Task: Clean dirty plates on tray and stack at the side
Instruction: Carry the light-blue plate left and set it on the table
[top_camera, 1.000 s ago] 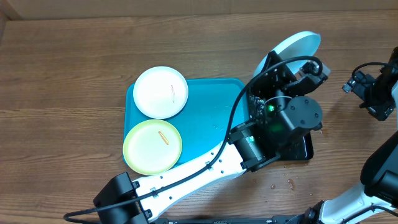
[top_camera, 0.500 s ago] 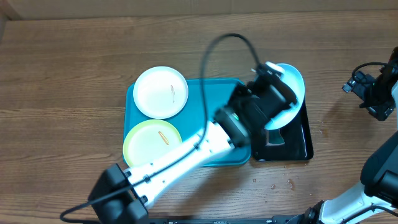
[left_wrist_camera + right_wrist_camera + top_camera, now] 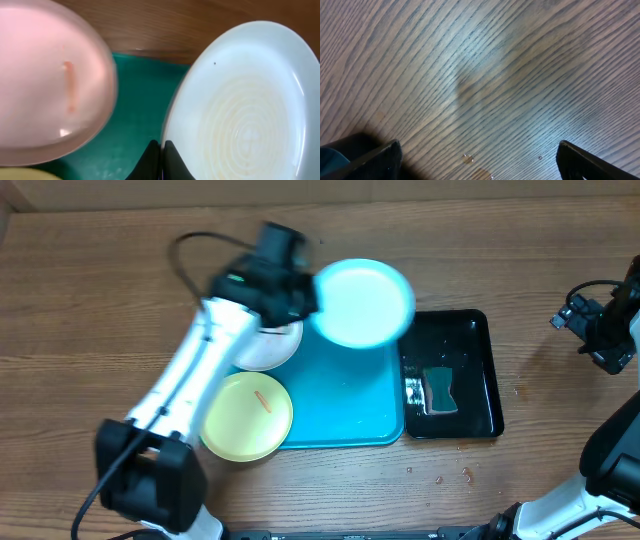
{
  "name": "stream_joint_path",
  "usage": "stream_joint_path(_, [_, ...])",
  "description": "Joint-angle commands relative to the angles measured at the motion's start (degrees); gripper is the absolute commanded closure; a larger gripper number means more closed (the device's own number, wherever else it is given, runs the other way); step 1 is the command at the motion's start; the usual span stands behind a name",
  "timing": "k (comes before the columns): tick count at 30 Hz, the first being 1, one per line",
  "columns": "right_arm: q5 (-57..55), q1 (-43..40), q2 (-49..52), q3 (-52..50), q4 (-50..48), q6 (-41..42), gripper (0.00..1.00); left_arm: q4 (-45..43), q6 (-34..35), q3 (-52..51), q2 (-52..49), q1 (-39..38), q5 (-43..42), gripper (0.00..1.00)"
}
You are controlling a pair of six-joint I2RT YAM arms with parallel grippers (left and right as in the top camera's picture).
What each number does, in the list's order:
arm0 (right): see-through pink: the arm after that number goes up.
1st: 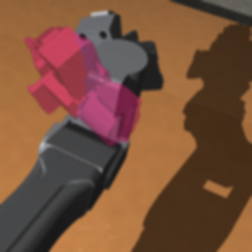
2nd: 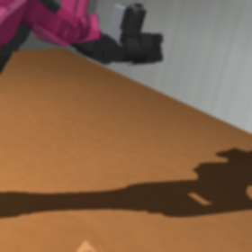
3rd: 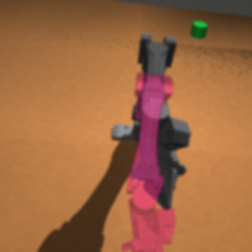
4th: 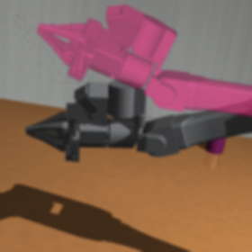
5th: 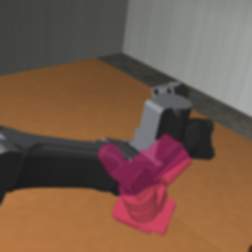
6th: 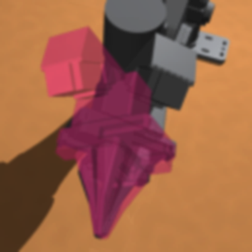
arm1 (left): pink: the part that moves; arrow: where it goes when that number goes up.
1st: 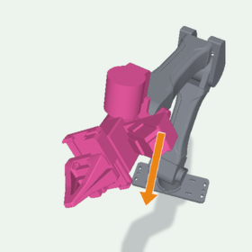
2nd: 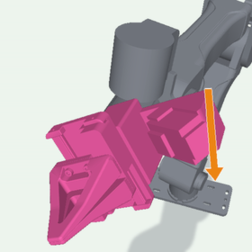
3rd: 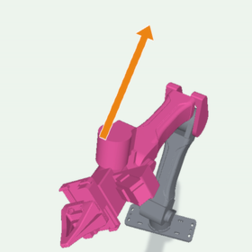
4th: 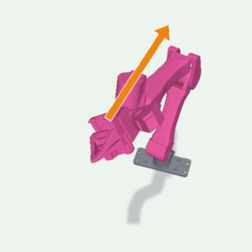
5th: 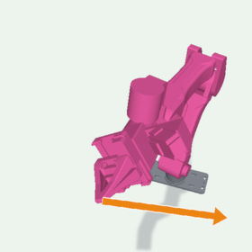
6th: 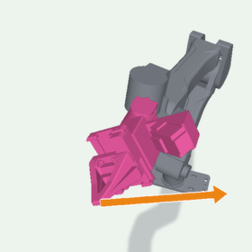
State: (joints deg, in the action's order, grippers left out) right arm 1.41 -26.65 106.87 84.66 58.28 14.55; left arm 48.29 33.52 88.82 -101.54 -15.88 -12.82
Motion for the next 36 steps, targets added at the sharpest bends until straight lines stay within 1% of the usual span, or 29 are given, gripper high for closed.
stream_joint_path(1, [-0.5, -0.2, -1.6, 1.2, -0.2, 0.1, 0.0, 2.6, -1.0, 0.7, -0.3, 9.8, -12.5, 0.96])
stream_joint_path(3, [-0.5, -0.2, -1.6, 1.2, -0.2, 0.1, 0.0, 5.4, -2.4, 0.7, -0.3, 16.1, -14.1, 0.96])
stream_joint_path(9, [-0.5, -0.2, -1.6, 1.2, -0.2, 0.1, 0.0, 10.8, -7.1, 0.7, -0.3, 33.2, -13.1, 0.96])
stream_joint_path(10, [-0.5, -0.2, -1.6, 1.2, -0.2, 0.1, 0.0, 11.6, -7.4, 0.7, -0.3, 36.7, -11.5, 0.96])
stream_joint_path(14, [-0.5, -0.2, -1.6, 1.2, -0.2, 0.1, 0.0, 12.7, -7.4, 0.6, -0.3, 44.9, -4.1, 0.96])
stream_joint_path(18, [-0.5, -0.2, -1.6, 1.2, -0.2, 0.1, 0.0, 12.9, -7.4, 0.5, -0.3, 50.4, 2.2, 0.96])
stream_joint_path(21, [-0.5, -0.2, -1.6, 1.2, -0.2, 0.1, 0.0, 12.9, -6.2, 0.3, -0.3, 52.4, 9.0, 0.96])
stream_joint_path(24, [-0.5, -0.2, -1.6, 1.2, -0.2, 0.1, 0.0, 11.8, -4.0, -1.3, -0.3, 52.6, 16.9, 0.96])
stream_joint_path(30, [-0.5, -0.2, -1.6, 1.2, -0.2, 0.1, 0.0, 3.6, -4.2, -8.4, -0.3, 50.6, 17.3, 0.96])
stream_joint_path(36, [-0.5, -0.2, -1.6, 1.2, -0.2, 0.1, 0.0, -5.8, -7.7, -16.3, -0.3, 48.5, 17.3, 0.96])
